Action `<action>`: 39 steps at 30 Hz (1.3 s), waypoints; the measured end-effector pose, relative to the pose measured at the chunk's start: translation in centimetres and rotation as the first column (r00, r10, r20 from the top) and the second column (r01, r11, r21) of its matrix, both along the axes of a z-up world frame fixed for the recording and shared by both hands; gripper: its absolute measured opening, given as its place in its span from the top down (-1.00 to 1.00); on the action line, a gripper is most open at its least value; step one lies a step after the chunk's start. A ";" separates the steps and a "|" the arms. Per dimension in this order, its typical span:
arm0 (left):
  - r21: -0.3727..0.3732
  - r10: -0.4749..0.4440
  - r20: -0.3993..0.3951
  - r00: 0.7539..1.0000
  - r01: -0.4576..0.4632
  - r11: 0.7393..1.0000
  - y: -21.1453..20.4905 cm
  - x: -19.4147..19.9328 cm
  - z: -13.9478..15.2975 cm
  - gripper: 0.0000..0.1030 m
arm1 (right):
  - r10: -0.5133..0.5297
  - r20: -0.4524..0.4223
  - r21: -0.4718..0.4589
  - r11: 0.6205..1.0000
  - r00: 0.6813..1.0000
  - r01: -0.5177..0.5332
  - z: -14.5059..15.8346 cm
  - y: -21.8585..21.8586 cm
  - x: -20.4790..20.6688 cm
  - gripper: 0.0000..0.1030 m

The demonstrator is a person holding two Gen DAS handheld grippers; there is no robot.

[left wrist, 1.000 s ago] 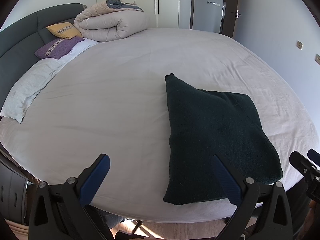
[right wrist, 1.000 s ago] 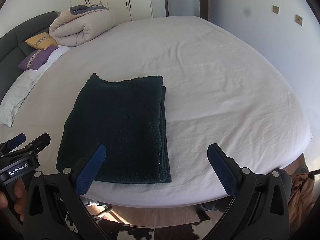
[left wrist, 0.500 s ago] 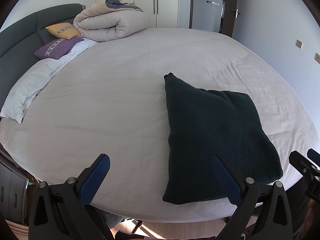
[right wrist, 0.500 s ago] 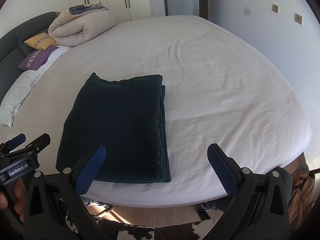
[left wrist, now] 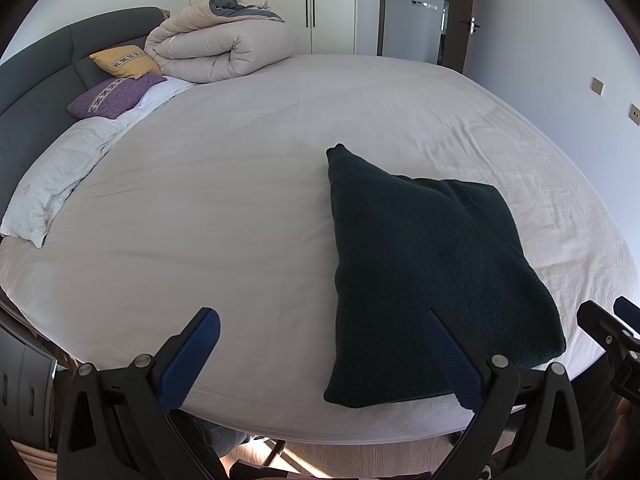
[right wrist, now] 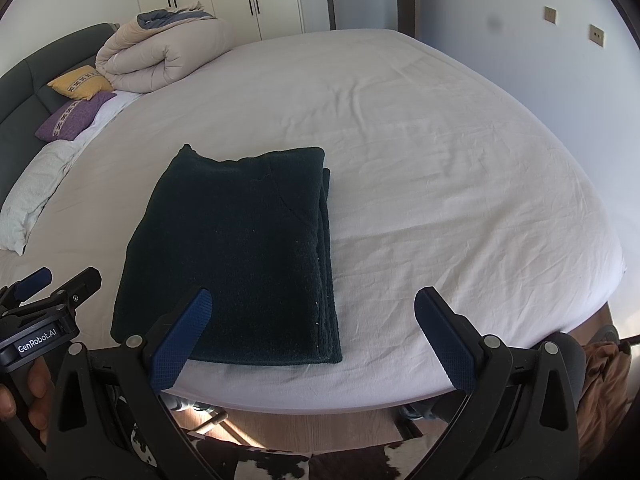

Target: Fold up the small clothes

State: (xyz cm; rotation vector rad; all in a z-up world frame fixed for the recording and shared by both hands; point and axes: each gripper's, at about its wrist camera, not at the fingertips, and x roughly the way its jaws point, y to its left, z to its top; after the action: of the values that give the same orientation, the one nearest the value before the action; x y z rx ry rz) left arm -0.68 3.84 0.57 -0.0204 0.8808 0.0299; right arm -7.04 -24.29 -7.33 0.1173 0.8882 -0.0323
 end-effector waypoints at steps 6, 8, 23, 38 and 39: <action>0.001 -0.005 -0.003 1.000 0.005 1.000 -0.1 0.1 -0.2 -1.00 | -0.001 0.000 0.000 1.000 1.000 0.001 -0.1 0.0 0.0 -1.00; 0.001 -0.005 -0.003 1.000 0.005 1.000 -0.1 0.1 -0.2 -1.00 | -0.001 0.000 0.001 1.000 1.000 0.001 -0.1 0.0 0.0 -1.00; 0.001 -0.007 -0.004 1.000 0.007 1.000 0.0 0.1 -0.2 -1.00 | -0.001 -0.002 0.002 1.000 1.000 0.001 -0.1 -0.1 0.0 -1.00; -0.001 -0.009 -0.010 1.000 0.009 1.000 0.1 0.0 -0.4 -1.00 | -0.003 -0.006 0.004 1.000 1.000 0.003 -0.3 -0.1 -0.2 -1.00; -0.001 -0.009 -0.010 1.000 0.009 1.000 0.1 0.0 -0.4 -1.00 | -0.003 -0.007 0.005 1.000 1.000 0.003 -0.4 0.0 -0.2 -1.00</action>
State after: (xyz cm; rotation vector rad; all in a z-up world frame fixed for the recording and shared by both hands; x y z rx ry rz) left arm -0.65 3.98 0.22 -0.0175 0.8906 0.0209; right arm -7.25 -24.33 -7.68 0.1229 0.8948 -0.0336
